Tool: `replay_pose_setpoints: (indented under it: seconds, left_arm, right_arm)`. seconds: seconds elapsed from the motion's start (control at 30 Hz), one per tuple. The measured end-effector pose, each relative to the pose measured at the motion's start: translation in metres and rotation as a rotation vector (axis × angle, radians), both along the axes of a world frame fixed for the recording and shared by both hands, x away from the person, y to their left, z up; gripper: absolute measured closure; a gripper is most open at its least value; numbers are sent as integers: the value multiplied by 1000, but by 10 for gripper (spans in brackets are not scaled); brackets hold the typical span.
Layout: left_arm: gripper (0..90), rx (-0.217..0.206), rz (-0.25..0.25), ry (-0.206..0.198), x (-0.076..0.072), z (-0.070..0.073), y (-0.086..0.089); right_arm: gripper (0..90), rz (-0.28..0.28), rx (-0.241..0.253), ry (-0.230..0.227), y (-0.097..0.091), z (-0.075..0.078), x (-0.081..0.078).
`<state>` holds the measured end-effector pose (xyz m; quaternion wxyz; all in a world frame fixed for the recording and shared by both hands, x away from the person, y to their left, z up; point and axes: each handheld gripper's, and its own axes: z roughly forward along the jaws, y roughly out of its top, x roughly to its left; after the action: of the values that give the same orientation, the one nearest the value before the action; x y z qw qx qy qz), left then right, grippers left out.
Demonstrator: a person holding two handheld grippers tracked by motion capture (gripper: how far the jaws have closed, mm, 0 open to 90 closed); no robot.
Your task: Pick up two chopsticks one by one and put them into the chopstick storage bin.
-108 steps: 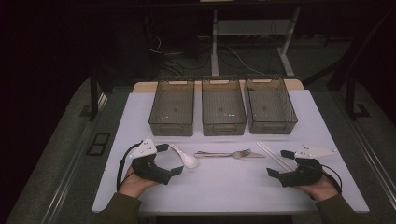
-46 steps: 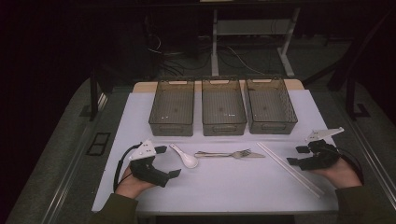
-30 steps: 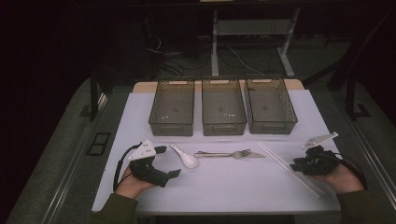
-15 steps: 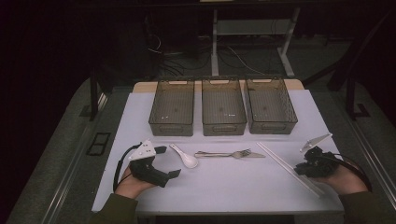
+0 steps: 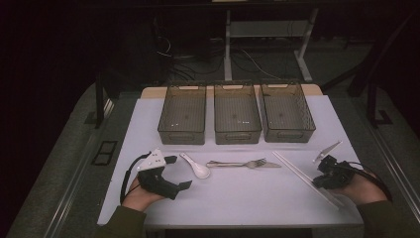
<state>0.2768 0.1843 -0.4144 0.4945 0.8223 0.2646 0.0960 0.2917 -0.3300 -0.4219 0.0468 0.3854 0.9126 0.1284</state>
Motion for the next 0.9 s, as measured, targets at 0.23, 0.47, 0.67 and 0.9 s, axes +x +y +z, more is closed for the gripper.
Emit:
replay_pose_setpoints:
  seconds: [0.23,0.47,0.67,0.9]
  left_arm:
    - [0,2,0,0,0,0,0]
    - [0,2,-1,-2,-1,0,0]
    - [0,-1,-1,-3,-1,0,0]
    - [0,4,-5,-4,0,1,1]
  right_arm:
    - [834,-7,-33,22,5,1,3]
    - [845,-14,-42,33,6,1,4]
    - [846,-42,-27,24,1,4,4]
    - [845,-72,47,-13,-10,15,3]
